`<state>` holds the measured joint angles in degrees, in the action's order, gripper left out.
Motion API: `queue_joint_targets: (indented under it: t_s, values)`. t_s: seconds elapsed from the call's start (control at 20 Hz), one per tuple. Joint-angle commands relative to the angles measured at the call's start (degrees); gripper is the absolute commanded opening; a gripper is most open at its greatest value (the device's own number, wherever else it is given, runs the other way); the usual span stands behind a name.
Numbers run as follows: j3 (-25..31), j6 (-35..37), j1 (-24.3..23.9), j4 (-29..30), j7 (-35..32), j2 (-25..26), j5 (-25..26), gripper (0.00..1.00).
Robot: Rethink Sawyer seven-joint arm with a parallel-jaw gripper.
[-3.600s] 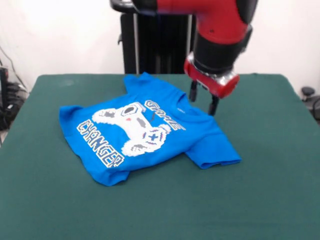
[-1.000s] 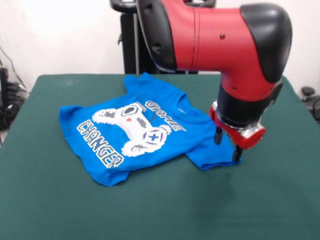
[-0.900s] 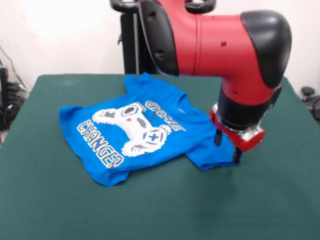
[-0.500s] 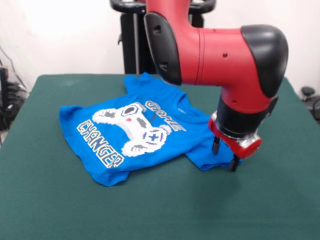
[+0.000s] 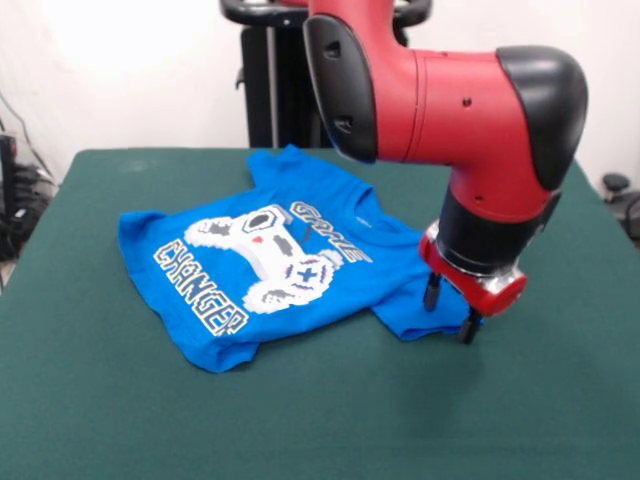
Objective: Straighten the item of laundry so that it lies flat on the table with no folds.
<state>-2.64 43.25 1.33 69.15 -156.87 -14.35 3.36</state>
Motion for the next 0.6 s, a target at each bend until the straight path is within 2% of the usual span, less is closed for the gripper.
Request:
queue_joint_targets:
  t_s: [0.05, 0.1, 0.15, 0.4, 0.6]
  values:
    - [2.4, -15.1, 1.5, 5.5, -8.7, 5.3, -0.1, 1.00]
    - [2.5, -15.2, 1.5, 5.8, -8.1, 5.2, 0.1, 1.00]
    - [1.8, -14.8, 2.0, 5.5, -7.9, 5.2, 0.3, 0.00]
    - [2.3, -14.1, 1.3, 4.5, -8.2, 6.0, -1.3, 0.00]
    - [4.1, -13.7, -0.3, 2.7, -4.8, 6.5, -1.2, 0.00]
